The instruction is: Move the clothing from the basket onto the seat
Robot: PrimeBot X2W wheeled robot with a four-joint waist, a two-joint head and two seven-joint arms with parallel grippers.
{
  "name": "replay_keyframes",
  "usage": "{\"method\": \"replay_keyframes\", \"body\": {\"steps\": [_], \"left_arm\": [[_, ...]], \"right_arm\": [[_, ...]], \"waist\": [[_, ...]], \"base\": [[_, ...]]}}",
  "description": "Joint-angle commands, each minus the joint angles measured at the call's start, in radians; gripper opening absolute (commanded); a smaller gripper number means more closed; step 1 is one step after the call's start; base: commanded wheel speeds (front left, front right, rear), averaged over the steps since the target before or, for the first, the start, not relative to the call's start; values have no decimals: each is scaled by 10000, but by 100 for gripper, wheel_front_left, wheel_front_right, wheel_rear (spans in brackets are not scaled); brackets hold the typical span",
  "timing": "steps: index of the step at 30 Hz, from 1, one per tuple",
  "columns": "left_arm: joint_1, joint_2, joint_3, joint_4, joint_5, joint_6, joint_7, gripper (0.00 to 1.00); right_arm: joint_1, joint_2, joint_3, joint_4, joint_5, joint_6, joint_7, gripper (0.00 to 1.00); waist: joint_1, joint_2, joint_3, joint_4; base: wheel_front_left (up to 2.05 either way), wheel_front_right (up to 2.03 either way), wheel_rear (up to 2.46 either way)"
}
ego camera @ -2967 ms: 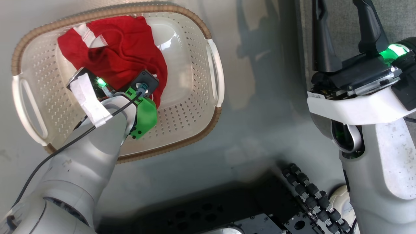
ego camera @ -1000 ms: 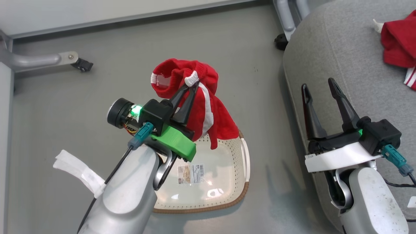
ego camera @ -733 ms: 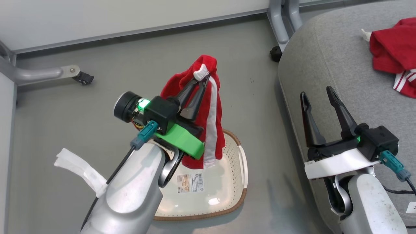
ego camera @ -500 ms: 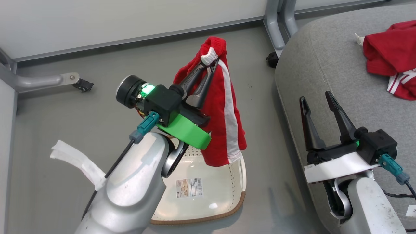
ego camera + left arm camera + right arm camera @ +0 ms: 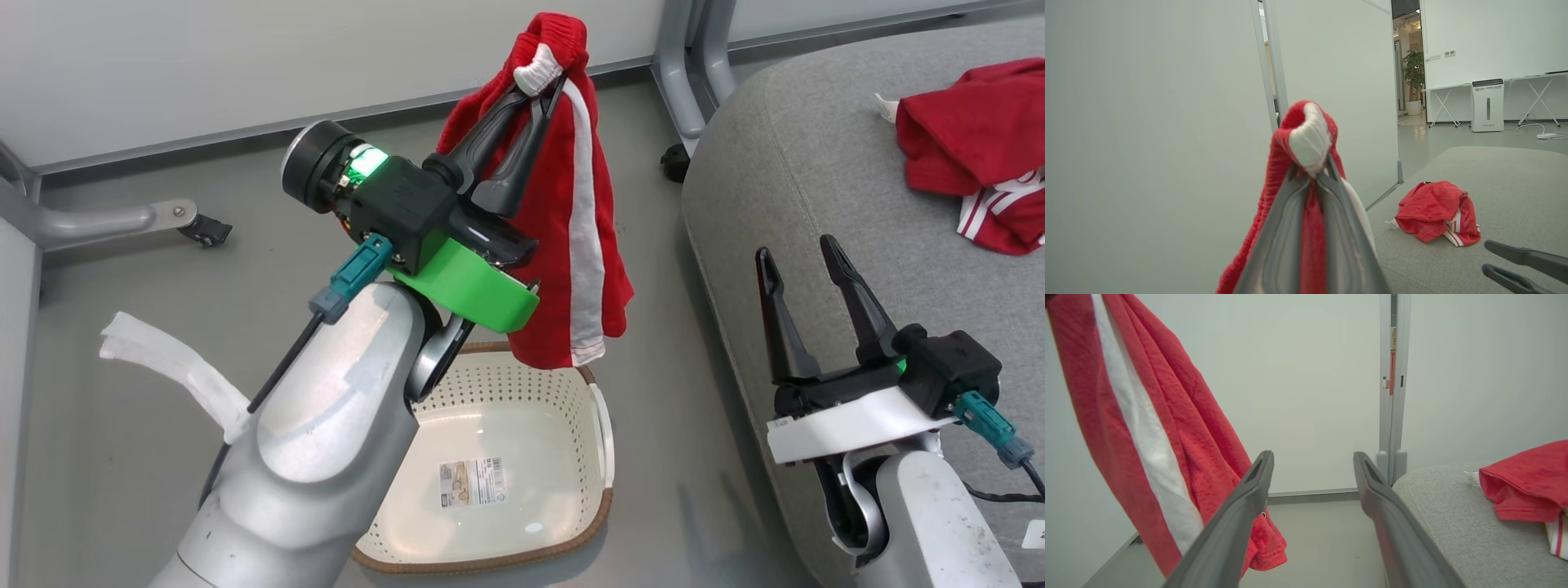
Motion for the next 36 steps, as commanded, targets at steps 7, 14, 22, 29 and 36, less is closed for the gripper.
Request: {"method": "replay_keyframes", "body": {"steps": [7, 14, 22, 29, 36], "left_arm": [[-16, -14, 37, -46, 24, -42, -6, 0], [-1, -10, -42, -109, -64, -43, -6, 0], [93, -9, -291, -353, -154, 69, -6, 0], [168, -9, -657, -605, -214, 166, -6, 0], [95, -10, -1079, -852, -420, 304, -6, 0]], "right_arm": [[-362, -29, 434, -331, -243, -7, -3, 100], [-1159, -31, 1612, -520, -544, -7, -4, 100], [-1944, -33, 2710, -123, -526, -7, -3, 100], [-2621, -33, 3308, 531, -406, -7, -4, 100], [-3125, -33, 3588, 1426, -282, -7, -3, 100]], "waist": [[0, -1, 51, -53], [0, -1, 108, 54], [0, -1, 222, 272], [0, -1, 368, 444], [0, -1, 529, 631]], "base": [[0, 0, 0], [0, 0, 0], [0, 0, 0], [0, 0, 0], [0, 0, 0]]}}
